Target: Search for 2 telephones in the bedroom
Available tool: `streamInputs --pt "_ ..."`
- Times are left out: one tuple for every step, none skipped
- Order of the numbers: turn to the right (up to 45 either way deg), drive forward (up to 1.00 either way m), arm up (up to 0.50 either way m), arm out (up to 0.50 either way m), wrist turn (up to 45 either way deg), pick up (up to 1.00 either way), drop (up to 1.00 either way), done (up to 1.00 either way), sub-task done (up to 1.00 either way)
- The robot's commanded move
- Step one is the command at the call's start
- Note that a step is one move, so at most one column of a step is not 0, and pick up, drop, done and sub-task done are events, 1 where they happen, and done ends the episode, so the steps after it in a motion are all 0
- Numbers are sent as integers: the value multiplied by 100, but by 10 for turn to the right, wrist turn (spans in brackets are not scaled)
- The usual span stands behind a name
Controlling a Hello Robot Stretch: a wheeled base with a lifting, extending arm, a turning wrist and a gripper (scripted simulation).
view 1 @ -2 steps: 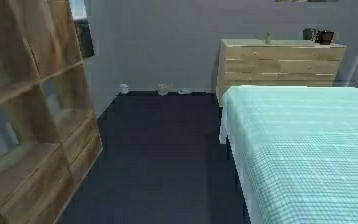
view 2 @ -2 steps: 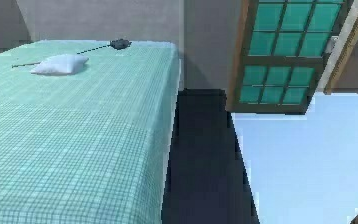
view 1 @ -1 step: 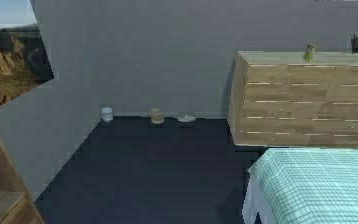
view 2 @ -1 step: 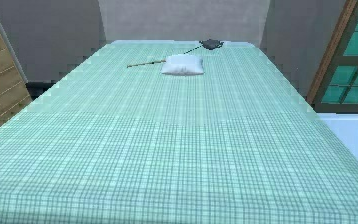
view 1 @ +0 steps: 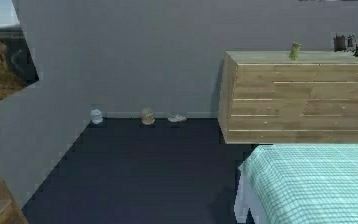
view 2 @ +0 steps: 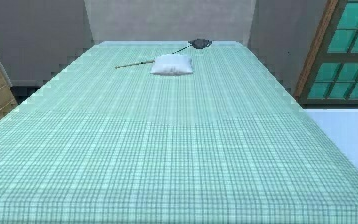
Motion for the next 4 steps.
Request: streamInputs --pt "0 100 0 0 0 0 0 0 0" --pt "90 0 0 0 0 0 0 0 0" --pt "0 25 0 0 0 0 0 0 0" --pt "240 0 0 0 0 0 0 0 0"
